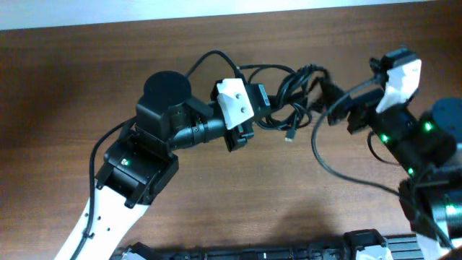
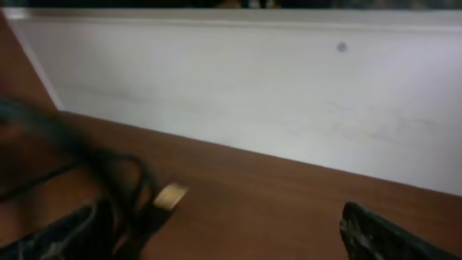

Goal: Untangle cables

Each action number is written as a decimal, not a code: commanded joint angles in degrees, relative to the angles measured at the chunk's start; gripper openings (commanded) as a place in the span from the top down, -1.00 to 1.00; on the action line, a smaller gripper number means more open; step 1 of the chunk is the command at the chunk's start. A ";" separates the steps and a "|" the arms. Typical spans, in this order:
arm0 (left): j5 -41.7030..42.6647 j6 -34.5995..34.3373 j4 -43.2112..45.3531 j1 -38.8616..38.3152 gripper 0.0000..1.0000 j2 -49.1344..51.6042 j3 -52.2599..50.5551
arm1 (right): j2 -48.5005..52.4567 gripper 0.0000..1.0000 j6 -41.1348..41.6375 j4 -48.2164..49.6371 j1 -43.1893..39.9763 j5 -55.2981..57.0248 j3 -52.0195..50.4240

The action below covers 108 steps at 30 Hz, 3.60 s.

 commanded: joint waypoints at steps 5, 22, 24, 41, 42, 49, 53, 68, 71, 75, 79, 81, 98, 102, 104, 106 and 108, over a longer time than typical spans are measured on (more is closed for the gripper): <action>3.56 0.44 0.94 0.28 1.00 -1.40 0.07 | -1.42 -0.97 -2.91 -0.22 -0.11 -14.97 0.81; 19.37 0.48 0.83 -0.33 1.00 -1.40 0.07 | 2.64 -0.97 -2.86 4.26 -0.11 15.04 0.81; 19.32 0.50 0.07 -0.20 1.00 -1.40 0.07 | 2.51 -0.97 -2.84 5.16 -0.11 26.69 0.81; -11.61 -14.14 0.79 -0.20 1.00 -1.40 0.07 | 1.92 -0.97 -2.80 -14.43 -0.11 -2.25 0.81; -12.94 -15.61 1.03 -0.20 1.00 -1.40 0.07 | 1.92 -0.97 -2.62 -14.51 -0.11 -5.68 0.81; -13.73 -17.53 1.57 -0.20 1.00 -1.40 0.07 | 1.92 -0.97 -2.67 -12.37 -0.11 -21.35 0.81; -13.66 -17.68 1.40 -0.20 1.00 -1.40 0.07 | 1.92 -0.98 -2.67 -9.05 -0.09 -27.15 0.81; -1.16 -17.68 4.55 -0.37 1.00 -1.40 0.07 | 2.71 -0.45 -2.67 -3.30 -0.09 -39.45 0.81; 2.69 -17.68 5.53 -0.35 1.00 -1.40 0.07 | 3.69 -0.16 -2.64 -3.30 -0.09 -39.45 0.81; 2.91 -17.66 5.55 -0.37 1.00 -1.40 0.07 | 4.46 0.41 -2.64 -3.30 -0.09 -39.45 0.81; 3.50 -17.64 5.51 -0.35 1.00 -1.40 0.07 | 4.61 0.88 -2.64 -3.08 -0.11 -39.43 0.81; 2.93 -17.62 5.51 -0.35 0.54 -1.40 0.07 | 4.61 0.92 -2.64 -2.73 -0.11 -39.41 0.81; -2.03 21.00 -8.44 -0.22 -0.96 -3.17 0.07 | 4.66 0.92 15.82 -3.26 -0.15 -22.84 0.81; -1.68 6.69 -4.39 -0.31 -0.86 -2.91 0.07 | 4.66 0.92 14.40 -3.21 -0.15 -23.26 0.81; -1.68 -5.90 -1.60 -0.31 -0.91 -2.40 0.07 | 4.66 0.92 10.19 -2.62 -0.13 -25.42 0.81; -1.84 -15.80 -0.15 -0.31 -0.82 -2.03 0.07 | 4.66 0.92 7.76 -1.62 -0.15 -25.44 0.81; -3.91 -27.39 -0.11 -0.28 -0.78 -1.86 0.07 | 4.66 0.92 4.81 0.22 -0.15 -24.94 0.81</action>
